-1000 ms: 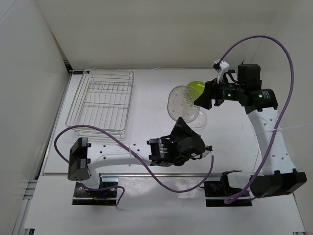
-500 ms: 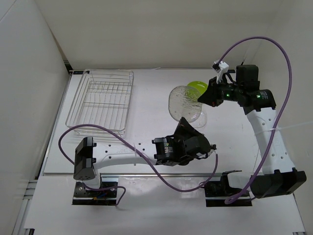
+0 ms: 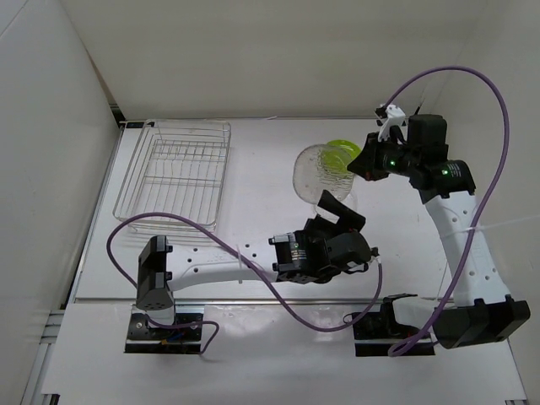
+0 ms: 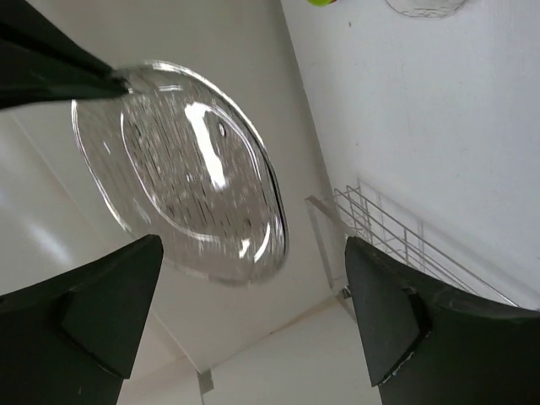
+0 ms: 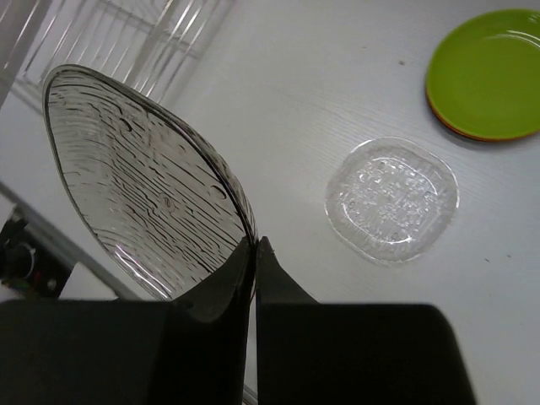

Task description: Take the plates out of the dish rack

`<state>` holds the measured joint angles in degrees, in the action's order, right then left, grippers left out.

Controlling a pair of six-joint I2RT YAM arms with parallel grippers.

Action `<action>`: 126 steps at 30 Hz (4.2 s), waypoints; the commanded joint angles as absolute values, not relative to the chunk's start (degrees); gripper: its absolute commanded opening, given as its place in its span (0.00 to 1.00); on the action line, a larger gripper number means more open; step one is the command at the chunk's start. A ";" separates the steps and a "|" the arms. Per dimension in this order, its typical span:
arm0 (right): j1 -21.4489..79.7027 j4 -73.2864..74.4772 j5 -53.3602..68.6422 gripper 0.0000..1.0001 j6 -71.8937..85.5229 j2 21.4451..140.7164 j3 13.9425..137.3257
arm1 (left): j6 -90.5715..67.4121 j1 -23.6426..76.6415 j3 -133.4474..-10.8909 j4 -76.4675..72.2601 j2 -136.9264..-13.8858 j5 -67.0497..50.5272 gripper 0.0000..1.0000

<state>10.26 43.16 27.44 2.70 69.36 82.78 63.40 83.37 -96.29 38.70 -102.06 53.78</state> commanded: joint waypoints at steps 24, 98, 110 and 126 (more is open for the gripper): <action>2.73 36.39 17.49 0.00 -10.19 95.53 81.21 | 24.09 22.08 -93.35 47.12 -79.99 5.47 1.00; -0.17 34.80 17.93 0.93 -5.28 99.85 80.60 | 16.27 14.86 -79.37 40.26 -68.20 -5.19 1.00; -6.23 40.43 13.02 1.00 -5.98 82.82 80.35 | 3.70 6.16 -73.74 37.01 -71.02 1.76 1.00; -10.63 33.85 9.23 1.00 -5.45 71.02 71.98 | 0.97 -5.19 -73.39 36.56 -72.69 -2.46 1.00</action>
<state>-10.26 37.39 9.69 -5.10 73.43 72.27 1.83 -4.67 -73.84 37.76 -74.08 -0.64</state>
